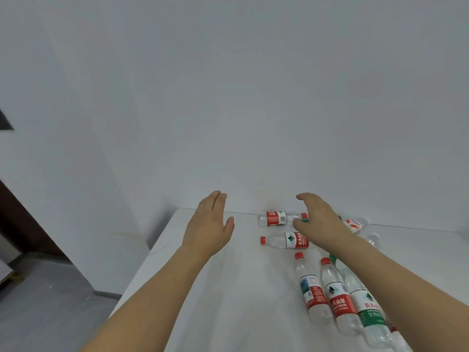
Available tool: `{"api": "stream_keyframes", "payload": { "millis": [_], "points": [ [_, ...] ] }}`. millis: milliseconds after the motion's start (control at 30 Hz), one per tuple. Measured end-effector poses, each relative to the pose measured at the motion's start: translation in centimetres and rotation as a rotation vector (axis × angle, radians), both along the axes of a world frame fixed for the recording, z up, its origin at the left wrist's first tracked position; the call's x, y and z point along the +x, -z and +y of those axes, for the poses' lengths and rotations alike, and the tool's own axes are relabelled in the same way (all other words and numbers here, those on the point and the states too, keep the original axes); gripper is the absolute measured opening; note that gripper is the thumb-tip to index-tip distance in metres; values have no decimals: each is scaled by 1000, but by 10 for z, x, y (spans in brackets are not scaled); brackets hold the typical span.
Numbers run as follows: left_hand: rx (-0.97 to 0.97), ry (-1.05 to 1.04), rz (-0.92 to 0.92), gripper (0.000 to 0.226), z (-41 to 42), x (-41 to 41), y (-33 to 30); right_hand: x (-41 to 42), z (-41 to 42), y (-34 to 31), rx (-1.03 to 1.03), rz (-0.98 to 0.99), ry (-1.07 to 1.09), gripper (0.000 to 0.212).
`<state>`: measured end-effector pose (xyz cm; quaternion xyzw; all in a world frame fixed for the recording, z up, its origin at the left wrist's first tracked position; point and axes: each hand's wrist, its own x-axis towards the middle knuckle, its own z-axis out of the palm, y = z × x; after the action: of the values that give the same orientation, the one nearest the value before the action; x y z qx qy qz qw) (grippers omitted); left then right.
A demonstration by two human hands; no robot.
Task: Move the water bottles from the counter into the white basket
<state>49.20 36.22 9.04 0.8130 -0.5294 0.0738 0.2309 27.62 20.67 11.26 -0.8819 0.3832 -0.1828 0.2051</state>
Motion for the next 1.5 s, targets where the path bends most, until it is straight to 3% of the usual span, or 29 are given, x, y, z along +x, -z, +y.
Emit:
{"api": "stream_keyframes", "payload": {
  "millis": [333,433,533,633,700,800,933,1133,1333,1500],
  "points": [
    [26,-124,246,61,-98,-108,44,-117,-114,47,151,46,66,62],
    [10,-243,433,61,-136,-143,52,-149,-157,70,177,102,51,61],
    [67,-324,667,59,-175,-172,71,-167,-195,98,328,86,133,56],
    [140,-359,824,39,-214,-190,96,-169,-229,127,502,51,257,42],
    [156,-379,865,22,-246,-197,115,-168,-253,152,614,44,347,42],
    [160,-394,942,17,-288,-201,142,-164,-280,190,773,12,500,58],
    [325,-399,975,26,-350,-203,197,-157,-318,257,900,-36,715,71],
    [519,-482,941,43,-392,-201,259,-144,-346,321,1047,-126,863,88],
    [471,-520,940,34,-400,-198,276,-139,-358,342,1095,-199,856,85],
    [338,-517,1140,44,-390,-197,240,-149,-349,322,1163,-375,898,77]
  ]
}}
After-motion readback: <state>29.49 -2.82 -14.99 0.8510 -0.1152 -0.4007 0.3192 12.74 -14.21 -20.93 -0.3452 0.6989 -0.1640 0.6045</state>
